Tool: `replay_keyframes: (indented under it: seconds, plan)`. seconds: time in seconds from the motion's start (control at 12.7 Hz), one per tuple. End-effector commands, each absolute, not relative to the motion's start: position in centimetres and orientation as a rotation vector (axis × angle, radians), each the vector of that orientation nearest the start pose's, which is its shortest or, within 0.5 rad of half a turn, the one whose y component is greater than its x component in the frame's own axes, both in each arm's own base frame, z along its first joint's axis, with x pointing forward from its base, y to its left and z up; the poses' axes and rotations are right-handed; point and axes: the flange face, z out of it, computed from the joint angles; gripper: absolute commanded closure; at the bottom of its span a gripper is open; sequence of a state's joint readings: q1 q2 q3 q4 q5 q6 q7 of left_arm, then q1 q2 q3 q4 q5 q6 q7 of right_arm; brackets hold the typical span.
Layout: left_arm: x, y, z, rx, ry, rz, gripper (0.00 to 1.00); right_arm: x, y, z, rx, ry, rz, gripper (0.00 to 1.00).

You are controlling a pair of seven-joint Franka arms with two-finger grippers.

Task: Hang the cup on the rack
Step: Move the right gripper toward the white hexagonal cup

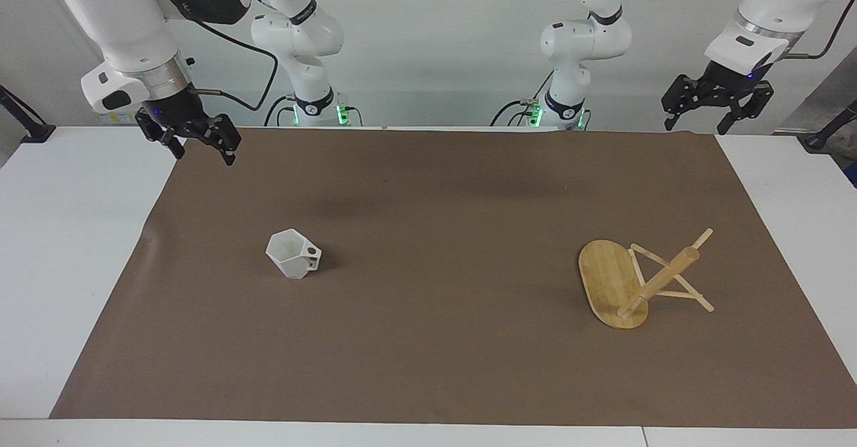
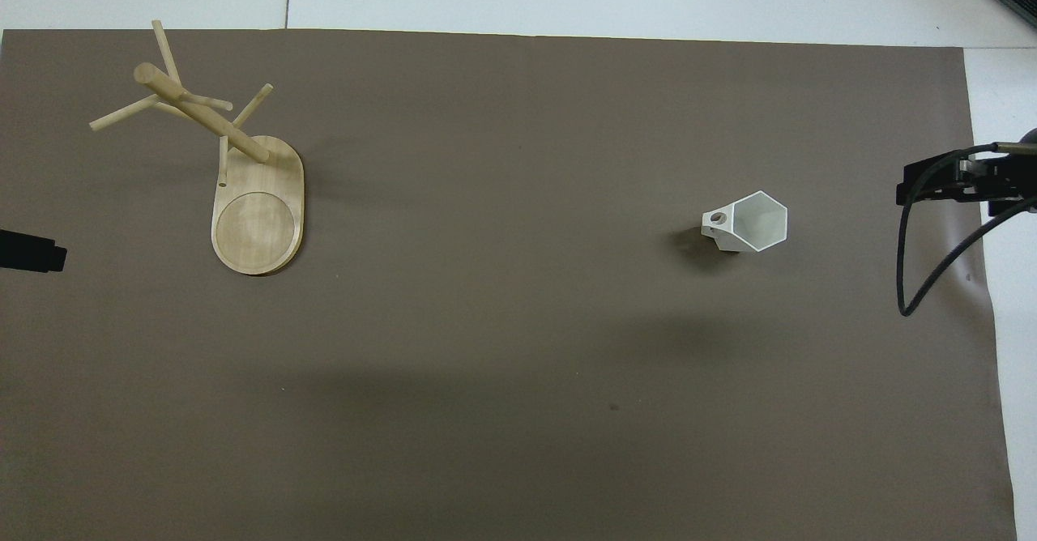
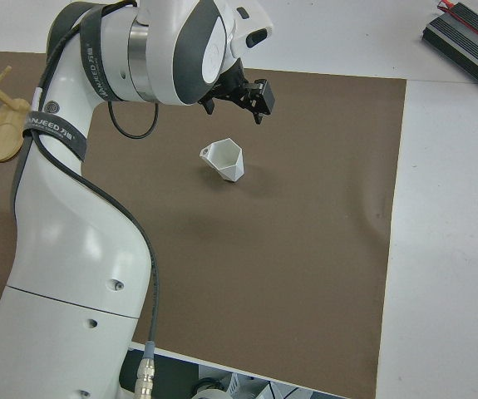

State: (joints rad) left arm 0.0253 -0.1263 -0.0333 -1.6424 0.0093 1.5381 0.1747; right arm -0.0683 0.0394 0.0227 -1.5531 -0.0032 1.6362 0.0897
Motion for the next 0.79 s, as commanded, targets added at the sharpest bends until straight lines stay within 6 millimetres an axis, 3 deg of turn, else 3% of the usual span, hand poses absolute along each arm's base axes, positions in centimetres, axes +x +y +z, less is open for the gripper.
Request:
replay_keyframes:
  seconds: [0.0,0.39,0.71]
  plan:
    - [50.4,-0.6,65.9,-3.103,0.280,-0.045,0.00,57.0,-2.6,61.3,-3.104,0.211,-0.092,0.00]
    - [50.3,-1.1,66.9,-3.109,0.204,-0.079,0.00,56.7,-2.3,60.2,-3.105,0.202,-0.097,0.00]
    - [50.1,-1.3,66.7,-3.113,0.139,-0.071,0.00,56.2,-2.3,56.4,-3.107,0.184,-0.124,0.00]
